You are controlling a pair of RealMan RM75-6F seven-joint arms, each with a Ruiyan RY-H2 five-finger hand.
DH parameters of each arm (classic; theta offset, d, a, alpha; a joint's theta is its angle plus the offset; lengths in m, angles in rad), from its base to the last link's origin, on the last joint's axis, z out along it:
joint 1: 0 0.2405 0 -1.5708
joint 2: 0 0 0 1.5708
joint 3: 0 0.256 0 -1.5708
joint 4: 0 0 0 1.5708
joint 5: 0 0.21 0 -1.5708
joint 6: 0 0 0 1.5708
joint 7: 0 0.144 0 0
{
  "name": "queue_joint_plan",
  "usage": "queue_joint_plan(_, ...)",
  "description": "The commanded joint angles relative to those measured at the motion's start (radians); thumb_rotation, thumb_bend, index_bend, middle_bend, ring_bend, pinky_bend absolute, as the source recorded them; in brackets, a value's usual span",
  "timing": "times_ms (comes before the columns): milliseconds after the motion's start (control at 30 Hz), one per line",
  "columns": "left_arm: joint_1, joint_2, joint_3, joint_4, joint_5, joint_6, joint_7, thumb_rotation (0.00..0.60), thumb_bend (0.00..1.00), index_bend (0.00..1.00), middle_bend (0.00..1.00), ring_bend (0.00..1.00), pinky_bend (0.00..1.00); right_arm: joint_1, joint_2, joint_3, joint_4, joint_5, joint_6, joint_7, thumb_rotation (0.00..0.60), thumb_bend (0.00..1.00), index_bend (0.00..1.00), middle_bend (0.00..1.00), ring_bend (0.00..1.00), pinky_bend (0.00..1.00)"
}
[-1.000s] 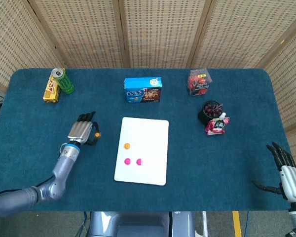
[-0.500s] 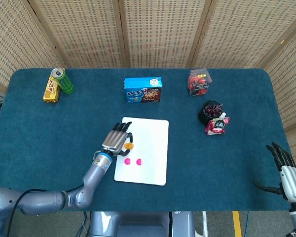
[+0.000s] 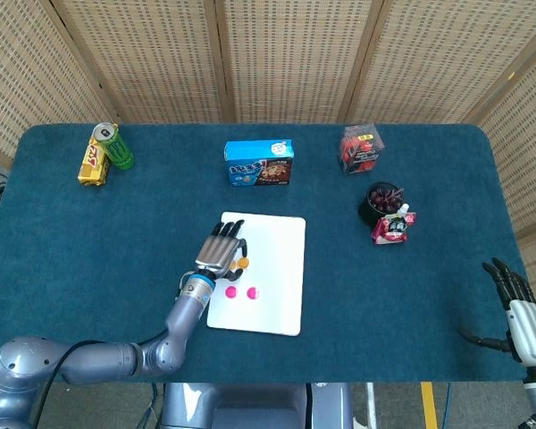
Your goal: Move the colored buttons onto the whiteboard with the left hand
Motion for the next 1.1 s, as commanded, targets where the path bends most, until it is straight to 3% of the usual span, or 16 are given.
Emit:
queue_joint_plan(33,-0.002,-0.003,0.000,0.004,-0.001,-0.002,-0.002,0.600,0.34,0.52,0.00,0.00,0.00,0.000,0.000,0.000,-0.001,0.000,0.001,0.001,0.600,0.04,0.00,0.00,0.00,0.00)
queue_joint_plan(200,-0.008,-0.015,0.001,0.021,-0.008,0.000,0.000,0.600,0.33,0.51,0.00,0.00,0.00,0.000,0.000,0.000,0.000,0.000,0.001,0.004,0.600,0.04,0.00,0.00,0.00,0.00)
queue_joint_plan(733,-0.005,-0.001,-0.007,-0.005,0.006,-0.003,-0.031,0.600,0.31,0.26,0.00,0.00,0.00,0.000,0.000,-0.001,0.002,-0.002,0.001,0.007,0.600,0.04,0.00,0.00,0.00,0.00)
queue_joint_plan(933,0.054,0.128,0.002,-0.178,0.136,0.052,-0.098,0.600,0.29,0.10,0.00,0.00,0.00,0.001,0.001,-0.001,0.003,-0.001,-0.001,0.004,0.600,0.04,0.00,0.00,0.00,0.00)
queue_joint_plan(1100,0.151,0.326,0.058,-0.391,0.261,0.177,-0.094,0.600,0.10,0.00,0.00,0.00,0.00,-0.001,-0.001,0.000,-0.001,0.001,0.003,-0.005,0.600,0.04,0.00,0.00,0.00,0.00)
